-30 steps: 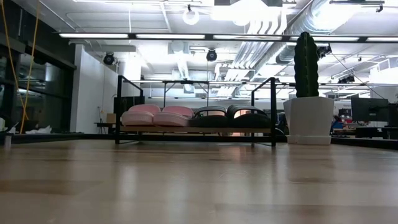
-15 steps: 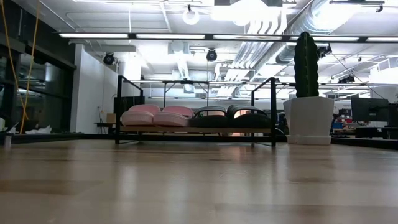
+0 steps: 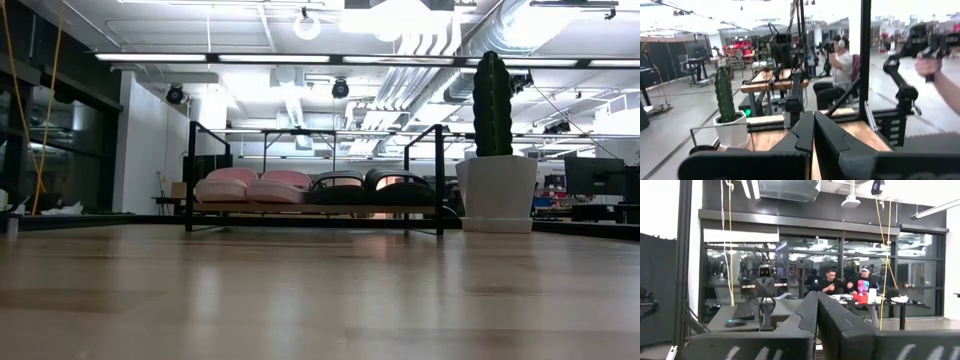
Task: Pick and place slides into the shelf
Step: Return to Home Position
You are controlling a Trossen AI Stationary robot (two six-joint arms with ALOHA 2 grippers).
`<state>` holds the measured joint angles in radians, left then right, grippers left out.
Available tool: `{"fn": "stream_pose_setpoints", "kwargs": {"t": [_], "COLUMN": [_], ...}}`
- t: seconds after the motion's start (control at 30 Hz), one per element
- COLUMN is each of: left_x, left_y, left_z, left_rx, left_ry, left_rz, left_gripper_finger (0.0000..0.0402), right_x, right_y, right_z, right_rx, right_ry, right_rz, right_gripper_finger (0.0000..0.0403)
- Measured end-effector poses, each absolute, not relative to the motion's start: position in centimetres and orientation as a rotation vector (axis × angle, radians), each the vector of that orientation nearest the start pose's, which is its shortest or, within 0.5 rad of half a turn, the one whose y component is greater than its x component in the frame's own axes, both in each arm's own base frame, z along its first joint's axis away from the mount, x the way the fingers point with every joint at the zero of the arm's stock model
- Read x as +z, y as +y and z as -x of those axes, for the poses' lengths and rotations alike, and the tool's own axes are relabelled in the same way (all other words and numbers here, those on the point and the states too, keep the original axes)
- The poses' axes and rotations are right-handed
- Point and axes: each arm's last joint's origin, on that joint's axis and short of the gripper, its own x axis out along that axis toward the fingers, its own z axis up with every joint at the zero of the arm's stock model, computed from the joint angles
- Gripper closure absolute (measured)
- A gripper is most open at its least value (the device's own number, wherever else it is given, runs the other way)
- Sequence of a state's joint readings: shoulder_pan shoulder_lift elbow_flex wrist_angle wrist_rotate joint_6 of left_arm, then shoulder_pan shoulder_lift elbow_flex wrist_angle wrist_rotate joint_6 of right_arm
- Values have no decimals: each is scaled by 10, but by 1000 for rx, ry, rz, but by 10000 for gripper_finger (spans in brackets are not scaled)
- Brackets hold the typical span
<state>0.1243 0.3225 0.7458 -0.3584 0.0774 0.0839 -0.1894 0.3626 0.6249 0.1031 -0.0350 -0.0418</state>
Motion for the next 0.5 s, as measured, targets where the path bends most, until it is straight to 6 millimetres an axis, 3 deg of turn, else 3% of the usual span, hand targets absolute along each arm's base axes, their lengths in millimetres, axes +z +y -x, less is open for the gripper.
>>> {"fn": "stream_pose_setpoints", "kwargs": {"t": [0.3, 0.5], "left_x": [322, 312], "left_y": [4, 4], "left_z": [-56, -55], "left_rx": [29, 28], "left_ry": [-138, -140], "left_rz": [-46, -33], "left_gripper_finger": [399, 399], "right_x": [312, 298], "right_y": [-17, -17], "right_z": [-97, -100], "right_rx": [-145, -120], "right_ry": [-427, -471], "right_rz": [54, 39], "right_gripper_finger": [403, 403]}}
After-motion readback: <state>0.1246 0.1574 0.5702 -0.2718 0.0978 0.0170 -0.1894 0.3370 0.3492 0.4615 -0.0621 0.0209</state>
